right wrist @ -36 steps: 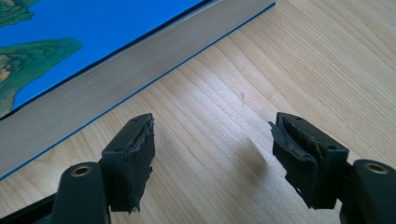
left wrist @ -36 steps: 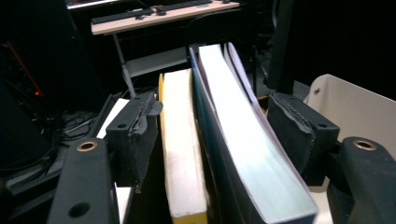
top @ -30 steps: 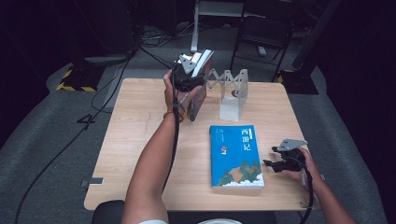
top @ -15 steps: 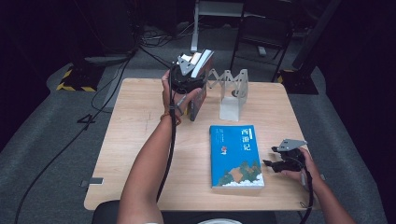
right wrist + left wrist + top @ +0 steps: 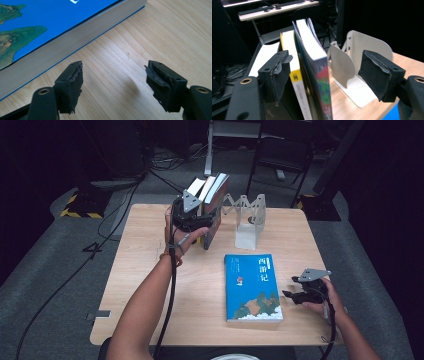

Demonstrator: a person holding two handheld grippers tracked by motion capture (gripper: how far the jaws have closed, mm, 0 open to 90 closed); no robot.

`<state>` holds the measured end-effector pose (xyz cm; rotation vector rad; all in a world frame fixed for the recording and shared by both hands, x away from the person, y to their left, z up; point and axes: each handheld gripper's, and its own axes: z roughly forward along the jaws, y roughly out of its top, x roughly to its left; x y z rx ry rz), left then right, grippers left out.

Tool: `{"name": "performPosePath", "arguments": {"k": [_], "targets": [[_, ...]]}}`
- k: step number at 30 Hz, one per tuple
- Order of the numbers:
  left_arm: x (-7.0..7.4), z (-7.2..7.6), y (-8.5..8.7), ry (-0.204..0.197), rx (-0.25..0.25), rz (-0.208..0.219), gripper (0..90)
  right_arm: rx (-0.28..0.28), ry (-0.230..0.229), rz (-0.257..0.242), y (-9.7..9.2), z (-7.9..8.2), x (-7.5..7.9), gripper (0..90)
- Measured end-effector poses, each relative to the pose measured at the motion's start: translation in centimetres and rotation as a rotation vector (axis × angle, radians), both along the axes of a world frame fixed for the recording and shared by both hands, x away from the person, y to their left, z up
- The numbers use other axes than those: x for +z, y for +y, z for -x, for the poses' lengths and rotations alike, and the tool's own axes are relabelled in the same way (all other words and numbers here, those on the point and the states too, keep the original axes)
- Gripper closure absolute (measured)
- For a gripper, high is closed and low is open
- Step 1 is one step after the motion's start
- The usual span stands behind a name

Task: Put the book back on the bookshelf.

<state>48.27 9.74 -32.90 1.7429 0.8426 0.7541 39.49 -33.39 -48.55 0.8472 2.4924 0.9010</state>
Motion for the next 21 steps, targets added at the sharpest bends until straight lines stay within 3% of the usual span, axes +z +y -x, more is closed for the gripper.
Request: {"name": "performPosePath", "arguments": {"k": [4, 12, 21], "targets": [[-0.5, 0.9, 0.3, 0.008, -0.024, -0.002, 23.9, -0.002, 0.004, -0.001, 0.0, 0.0, 0.0, 29.3], [-3.4, 3.6, 0.7, 0.071, -0.113, -0.077, 21.4, 0.006, -0.003, -0.012, -0.1, 0.2, 0.3, 28.6], [-8.7, 6.8, 0.6, 0.185, -0.230, -0.195, 18.5, 0.035, 0.003, -0.052, -0.3, 0.9, 1.1, 29.6]]}}
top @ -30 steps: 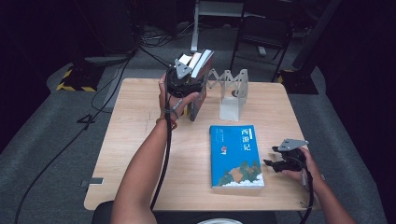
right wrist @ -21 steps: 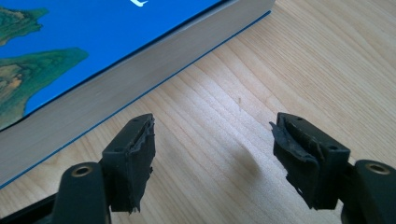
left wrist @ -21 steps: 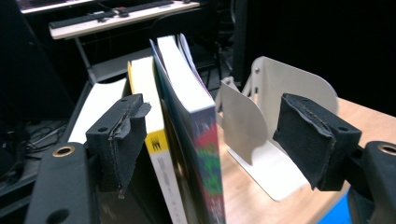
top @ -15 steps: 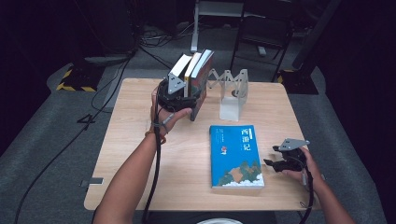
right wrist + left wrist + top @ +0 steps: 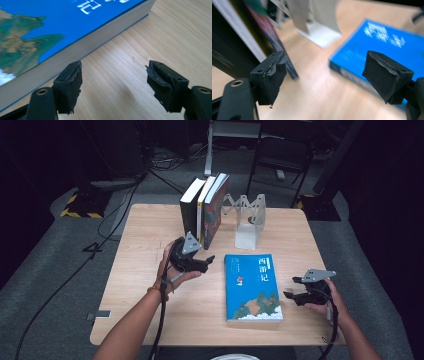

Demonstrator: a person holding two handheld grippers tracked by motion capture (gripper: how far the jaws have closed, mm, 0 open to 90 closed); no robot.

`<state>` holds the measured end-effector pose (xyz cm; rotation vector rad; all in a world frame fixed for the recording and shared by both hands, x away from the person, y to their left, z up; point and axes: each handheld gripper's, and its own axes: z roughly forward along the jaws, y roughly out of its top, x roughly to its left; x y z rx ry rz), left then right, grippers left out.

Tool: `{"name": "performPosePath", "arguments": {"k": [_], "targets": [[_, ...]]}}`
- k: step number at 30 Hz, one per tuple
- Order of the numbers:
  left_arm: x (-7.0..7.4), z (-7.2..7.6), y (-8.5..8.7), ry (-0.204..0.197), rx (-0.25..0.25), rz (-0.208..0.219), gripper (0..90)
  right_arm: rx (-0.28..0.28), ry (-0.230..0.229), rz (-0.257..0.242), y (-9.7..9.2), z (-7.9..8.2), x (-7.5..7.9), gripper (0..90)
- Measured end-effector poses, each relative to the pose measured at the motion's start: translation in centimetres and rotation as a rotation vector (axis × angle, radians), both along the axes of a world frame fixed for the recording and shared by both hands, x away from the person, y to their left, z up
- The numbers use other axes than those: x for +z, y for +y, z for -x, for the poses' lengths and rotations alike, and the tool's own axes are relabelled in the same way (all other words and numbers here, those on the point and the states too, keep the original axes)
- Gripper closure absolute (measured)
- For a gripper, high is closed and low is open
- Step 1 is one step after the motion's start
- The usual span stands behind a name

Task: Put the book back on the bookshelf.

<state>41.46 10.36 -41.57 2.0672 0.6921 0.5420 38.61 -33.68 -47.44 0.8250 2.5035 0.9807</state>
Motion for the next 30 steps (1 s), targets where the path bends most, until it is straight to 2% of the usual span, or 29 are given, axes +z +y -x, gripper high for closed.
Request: {"name": "performPosePath", "arguments": {"k": [2, 6, 8, 10, 11, 12, 14, 18, 20, 24, 26, 30], "targets": [[-2.0, 0.7, 0.2, 0.067, -0.039, -0.022, 17.5, 0.041, 0.015, -0.006, 0.2, 0.5, 0.5, 31.3], [-4.8, 1.9, 0.6, 0.149, -0.083, -0.065, 17.5, 0.108, 0.040, 0.005, 1.0, 1.2, 1.2, 31.8], [-5.3, 2.2, 0.6, 0.161, -0.091, -0.074, 17.5, 0.122, 0.033, 0.021, 1.3, 1.3, 1.4, 32.0], [-6.4, 3.1, 0.5, 0.187, -0.107, -0.122, 18.4, 0.141, 0.041, 0.034, 1.7, 1.9, 1.6, 33.1], [-6.4, 3.1, 0.5, 0.187, -0.107, -0.122, 18.3, 0.141, 0.041, 0.034, 1.7, 1.9, 1.6, 33.1], [-7.0, 3.6, 0.5, 0.206, -0.131, -0.135, 18.2, 0.149, 0.055, 0.043, 1.5, 2.5, 1.3, 33.3], [-7.3, 3.8, 0.5, 0.210, -0.135, -0.147, 18.3, 0.149, 0.063, 0.031, 1.3, 2.8, 1.2, 33.7], [-8.0, 4.5, 0.8, 0.244, -0.145, -0.163, 19.0, 0.159, 0.087, -0.010, 0.6, 4.0, 0.8, 34.3], [-8.4, 4.9, 1.1, 0.267, -0.155, -0.153, 19.4, 0.181, 0.096, -0.012, 0.6, 5.0, 0.4, 34.5], [-8.5, 5.2, 1.5, 0.273, -0.158, -0.142, 19.4, 0.197, 0.106, -0.018, 0.8, 6.0, 0.2, 34.4], [-8.6, 5.3, 1.8, 0.264, -0.159, -0.132, 19.2, 0.209, 0.115, -0.034, 1.0, 6.5, 0.1, 34.6], [-8.8, 5.4, 2.0, 0.248, -0.162, -0.117, 19.0, 0.237, 0.110, -0.023, 2.0, 7.4, -0.2, 35.7]]}}
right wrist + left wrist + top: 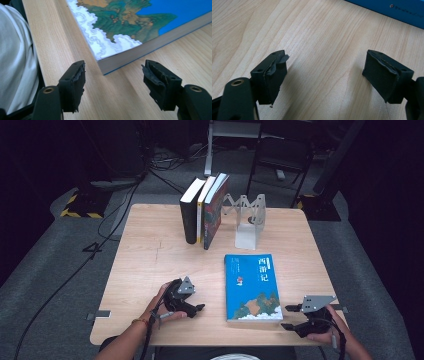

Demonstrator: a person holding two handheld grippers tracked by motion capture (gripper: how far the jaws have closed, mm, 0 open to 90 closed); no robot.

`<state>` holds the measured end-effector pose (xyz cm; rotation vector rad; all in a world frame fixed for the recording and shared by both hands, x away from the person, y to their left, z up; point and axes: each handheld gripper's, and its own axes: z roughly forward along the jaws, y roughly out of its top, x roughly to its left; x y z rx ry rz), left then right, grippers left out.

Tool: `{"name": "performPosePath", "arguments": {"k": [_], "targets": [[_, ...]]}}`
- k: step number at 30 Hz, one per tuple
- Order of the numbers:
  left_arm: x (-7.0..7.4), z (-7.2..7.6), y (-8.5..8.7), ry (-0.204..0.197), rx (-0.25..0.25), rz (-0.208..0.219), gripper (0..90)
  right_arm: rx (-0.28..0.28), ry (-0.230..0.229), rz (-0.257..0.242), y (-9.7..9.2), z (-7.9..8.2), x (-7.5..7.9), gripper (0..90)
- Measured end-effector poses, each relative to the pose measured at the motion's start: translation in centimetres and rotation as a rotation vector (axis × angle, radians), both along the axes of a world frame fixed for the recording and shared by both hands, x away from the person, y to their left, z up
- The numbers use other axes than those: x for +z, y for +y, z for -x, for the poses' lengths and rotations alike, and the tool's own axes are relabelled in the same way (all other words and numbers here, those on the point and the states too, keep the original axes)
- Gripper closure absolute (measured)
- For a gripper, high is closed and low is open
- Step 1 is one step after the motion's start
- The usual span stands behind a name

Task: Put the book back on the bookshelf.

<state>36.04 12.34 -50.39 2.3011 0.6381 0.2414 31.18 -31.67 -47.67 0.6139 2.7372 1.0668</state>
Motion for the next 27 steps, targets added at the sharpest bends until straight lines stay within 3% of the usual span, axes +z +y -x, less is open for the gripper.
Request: {"name": "performPosePath", "arguments": {"k": [6, 10, 22, 27], "targets": [[0.0, 0.0, 0.0, 0.002, -0.001, 0.001, 19.0, -0.020, -0.008, 0.029, 0.6, -0.2, -0.6, 43.2], [0.0, -0.1, 0.0, 0.004, -0.007, 0.003, 18.5, -0.018, -0.004, 0.016, 0.5, -0.4, -0.8, 46.6], [0.4, 0.2, -0.9, 0.027, 0.010, -0.031, 17.9, -0.027, -0.007, -0.011, 0.7, -0.3, 0.0, 48.5], [0.7, 0.6, -1.5, 0.039, -0.013, -0.002, 20.5, -0.050, -0.023, -0.026, 0.8, -0.4, 0.3, 46.0]]}}
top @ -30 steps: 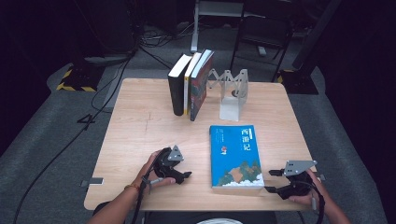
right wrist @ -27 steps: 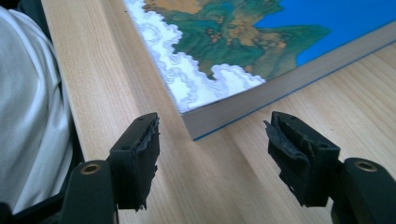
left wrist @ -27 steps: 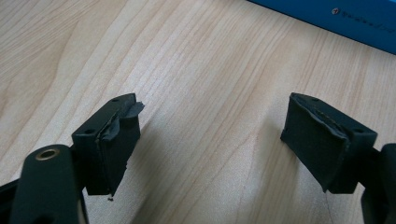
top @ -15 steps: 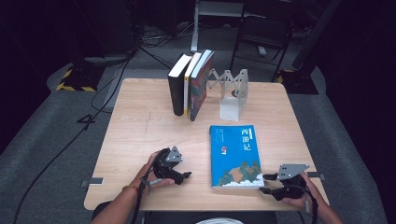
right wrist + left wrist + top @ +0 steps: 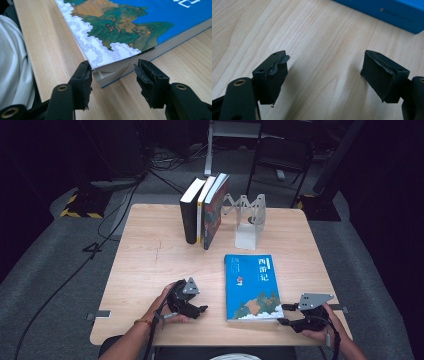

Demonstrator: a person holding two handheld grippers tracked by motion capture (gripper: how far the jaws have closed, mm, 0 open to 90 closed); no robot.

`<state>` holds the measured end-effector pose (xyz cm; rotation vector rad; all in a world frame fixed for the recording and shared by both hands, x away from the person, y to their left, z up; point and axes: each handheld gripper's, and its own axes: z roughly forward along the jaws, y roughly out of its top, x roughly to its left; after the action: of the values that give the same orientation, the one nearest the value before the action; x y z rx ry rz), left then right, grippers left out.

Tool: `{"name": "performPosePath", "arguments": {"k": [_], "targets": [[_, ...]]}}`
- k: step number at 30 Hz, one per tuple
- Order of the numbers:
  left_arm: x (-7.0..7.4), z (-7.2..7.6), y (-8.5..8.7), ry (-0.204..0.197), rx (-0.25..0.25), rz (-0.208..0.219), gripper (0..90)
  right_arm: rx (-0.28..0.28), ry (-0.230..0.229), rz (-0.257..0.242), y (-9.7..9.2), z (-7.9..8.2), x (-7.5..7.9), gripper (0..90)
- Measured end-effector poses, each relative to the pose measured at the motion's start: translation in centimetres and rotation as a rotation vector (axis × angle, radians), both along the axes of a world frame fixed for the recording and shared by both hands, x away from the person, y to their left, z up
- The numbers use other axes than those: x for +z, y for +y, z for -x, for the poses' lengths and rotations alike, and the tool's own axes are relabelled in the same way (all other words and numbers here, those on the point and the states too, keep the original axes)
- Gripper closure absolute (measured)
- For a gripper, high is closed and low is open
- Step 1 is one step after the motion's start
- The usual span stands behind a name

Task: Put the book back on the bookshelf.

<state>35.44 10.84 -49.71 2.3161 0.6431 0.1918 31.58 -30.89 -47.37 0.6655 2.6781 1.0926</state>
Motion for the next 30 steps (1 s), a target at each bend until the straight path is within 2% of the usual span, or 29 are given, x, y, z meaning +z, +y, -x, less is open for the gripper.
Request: {"name": "performPosePath", "arguments": {"k": [5, 7, 11, 14, 20, 27, 28, 30], "targets": [[0.6, 0.4, -0.5, 0.001, -0.022, 0.034, 19.3, -0.028, -0.006, -0.021, 0.0, -0.2, 0.3, 39.3], [1.0, 0.6, -0.8, -0.006, -0.025, 0.049, 18.3, -0.040, -0.003, -0.014, 0.0, -0.3, 0.3, 35.9], [1.7, 0.8, -1.3, -0.006, -0.039, 0.090, 17.9, -0.044, 0.006, -0.007, 0.0, -0.4, 0.3, 35.0], [2.0, 1.0, -1.9, -0.021, -0.049, 0.094, 18.1, -0.046, 0.010, -0.009, 0.1, -0.5, 0.3, 34.9], [2.7, 1.8, -4.2, -0.033, -0.120, 0.118, 22.0, -0.054, 0.003, -0.012, 0.2, -0.6, 0.5, 33.8], [3.2, 2.4, -7.5, -0.032, -0.204, 0.115, 20.1, -0.065, -0.015, -0.022, 0.4, -0.8, 0.9, 33.4], [3.2, 2.4, -7.5, -0.032, -0.204, 0.115, 19.8, -0.065, -0.015, -0.022, 0.4, -0.8, 0.9, 33.4], [3.4, 2.7, -8.6, -0.039, -0.222, 0.110, 19.4, -0.065, -0.019, -0.023, 0.5, -0.9, 1.0, 33.3]]}}
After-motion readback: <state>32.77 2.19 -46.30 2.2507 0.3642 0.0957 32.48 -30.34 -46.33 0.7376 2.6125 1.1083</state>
